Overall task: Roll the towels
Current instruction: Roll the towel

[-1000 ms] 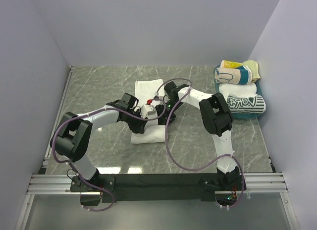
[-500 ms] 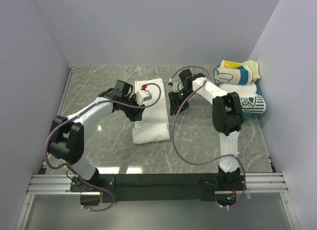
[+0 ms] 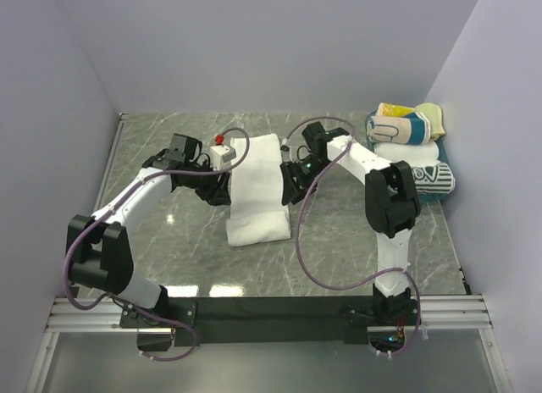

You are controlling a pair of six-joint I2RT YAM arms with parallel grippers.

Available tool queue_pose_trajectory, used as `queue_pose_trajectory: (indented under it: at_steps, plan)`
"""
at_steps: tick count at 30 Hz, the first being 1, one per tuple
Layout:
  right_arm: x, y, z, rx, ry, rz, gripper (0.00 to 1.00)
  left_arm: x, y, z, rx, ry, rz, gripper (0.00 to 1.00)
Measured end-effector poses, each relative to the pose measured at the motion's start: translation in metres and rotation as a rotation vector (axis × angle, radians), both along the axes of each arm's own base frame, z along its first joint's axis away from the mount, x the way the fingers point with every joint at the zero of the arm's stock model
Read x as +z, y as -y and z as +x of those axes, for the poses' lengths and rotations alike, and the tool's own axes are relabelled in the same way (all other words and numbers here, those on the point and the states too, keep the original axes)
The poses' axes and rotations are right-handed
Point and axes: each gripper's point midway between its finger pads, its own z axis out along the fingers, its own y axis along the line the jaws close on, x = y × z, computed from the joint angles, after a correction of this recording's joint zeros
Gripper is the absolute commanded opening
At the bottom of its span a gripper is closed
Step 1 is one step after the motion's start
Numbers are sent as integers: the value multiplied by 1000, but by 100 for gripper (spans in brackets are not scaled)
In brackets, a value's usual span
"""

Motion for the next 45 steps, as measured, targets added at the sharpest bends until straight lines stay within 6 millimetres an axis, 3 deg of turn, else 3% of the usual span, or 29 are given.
queue_pose_trajectory:
  at_steps: [11,17,20,23,28,33,39,45]
  plan:
    - [-10,-17,-26,89,-14,-4,53,-14,6,-30,-7,-134,-63,60]
    - [-20,-12,-36,96,-47,-22,51,-42,4,-36,0,-215,-41,57]
    - [-20,-13,-35,98,-39,-20,45,-55,3,-36,6,-253,-26,50]
    - [-21,-13,-34,99,-32,-19,32,-66,3,-38,1,-288,-13,40]
    - [-23,-13,-34,104,-27,-17,0,-69,3,-39,-27,-312,-11,21]
    - [-28,-7,-38,93,-45,-24,0,-62,10,-32,-54,-304,-37,1]
    - [-22,10,-41,39,-49,-22,0,-51,17,-20,-66,-279,-69,1]
    - [-24,10,-30,16,-23,-13,0,-70,18,-12,-54,-301,-56,0]
